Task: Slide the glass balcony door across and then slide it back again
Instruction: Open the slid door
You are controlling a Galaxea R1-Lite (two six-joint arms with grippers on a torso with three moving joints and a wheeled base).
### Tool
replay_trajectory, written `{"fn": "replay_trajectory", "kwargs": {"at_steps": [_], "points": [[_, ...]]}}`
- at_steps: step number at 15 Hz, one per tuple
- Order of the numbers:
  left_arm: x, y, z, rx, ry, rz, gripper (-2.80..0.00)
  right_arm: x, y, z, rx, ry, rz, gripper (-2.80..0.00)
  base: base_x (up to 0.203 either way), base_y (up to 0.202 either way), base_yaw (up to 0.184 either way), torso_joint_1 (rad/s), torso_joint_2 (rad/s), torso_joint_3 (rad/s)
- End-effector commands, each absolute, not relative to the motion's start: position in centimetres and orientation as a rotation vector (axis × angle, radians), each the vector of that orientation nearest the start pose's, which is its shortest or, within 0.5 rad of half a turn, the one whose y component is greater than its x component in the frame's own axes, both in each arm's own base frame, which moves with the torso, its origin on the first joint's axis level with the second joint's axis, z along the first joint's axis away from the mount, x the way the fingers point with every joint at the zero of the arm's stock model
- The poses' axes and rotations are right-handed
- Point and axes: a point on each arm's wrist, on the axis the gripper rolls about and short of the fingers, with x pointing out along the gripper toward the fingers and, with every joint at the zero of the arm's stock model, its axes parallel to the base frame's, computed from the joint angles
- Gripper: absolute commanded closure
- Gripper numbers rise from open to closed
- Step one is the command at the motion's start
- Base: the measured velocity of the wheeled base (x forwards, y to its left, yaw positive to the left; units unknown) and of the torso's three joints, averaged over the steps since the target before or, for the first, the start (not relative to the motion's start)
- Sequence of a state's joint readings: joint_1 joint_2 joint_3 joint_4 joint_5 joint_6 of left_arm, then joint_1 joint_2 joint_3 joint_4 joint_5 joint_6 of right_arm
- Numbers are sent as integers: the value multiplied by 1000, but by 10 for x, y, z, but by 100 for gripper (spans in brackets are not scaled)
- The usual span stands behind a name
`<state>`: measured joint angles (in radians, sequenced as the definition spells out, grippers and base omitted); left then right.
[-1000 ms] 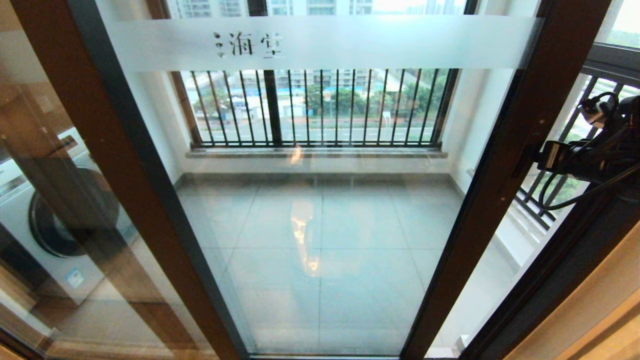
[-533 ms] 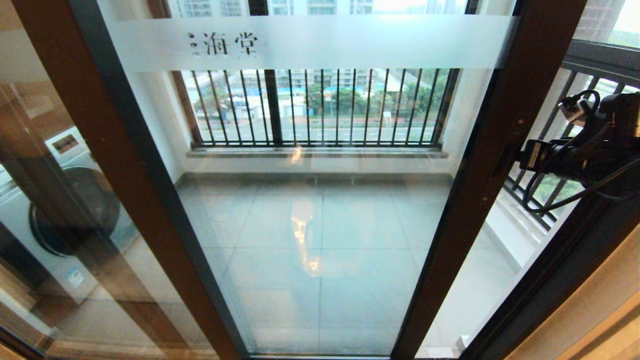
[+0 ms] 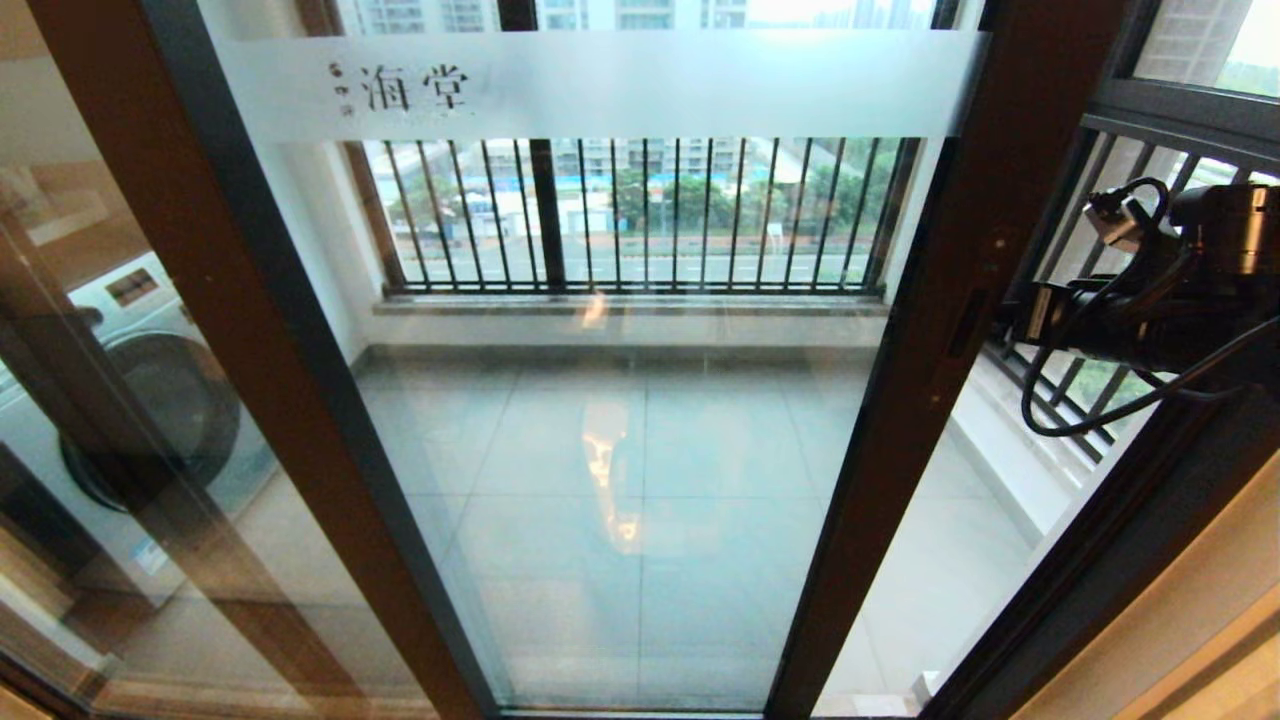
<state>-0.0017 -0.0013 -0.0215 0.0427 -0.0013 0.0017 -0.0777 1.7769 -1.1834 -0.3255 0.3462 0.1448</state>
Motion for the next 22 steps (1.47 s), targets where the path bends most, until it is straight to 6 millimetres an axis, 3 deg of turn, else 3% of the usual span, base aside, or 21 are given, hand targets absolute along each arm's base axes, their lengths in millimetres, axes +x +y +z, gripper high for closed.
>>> {"fn": "replay_trajectory", "kwargs": {"at_steps": [1, 5, 14, 22], "points": [[-25, 0, 77, 2, 20, -3, 0, 345, -13, 232, 196, 281, 256, 0, 0, 0, 0, 0, 0, 0], [-24, 0, 77, 2, 21, -3, 0, 347, 7, 232, 190, 278, 249, 0, 0, 0, 0, 0, 0, 0], [-24, 0, 77, 2, 21, -3, 0, 343, 22, 231, 189, 282, 273, 0, 0, 0, 0, 0, 0, 0], [-25, 0, 77, 2, 21, -3, 0, 343, 49, 226, 189, 287, 317, 0, 0, 0, 0, 0, 0, 0]]}}
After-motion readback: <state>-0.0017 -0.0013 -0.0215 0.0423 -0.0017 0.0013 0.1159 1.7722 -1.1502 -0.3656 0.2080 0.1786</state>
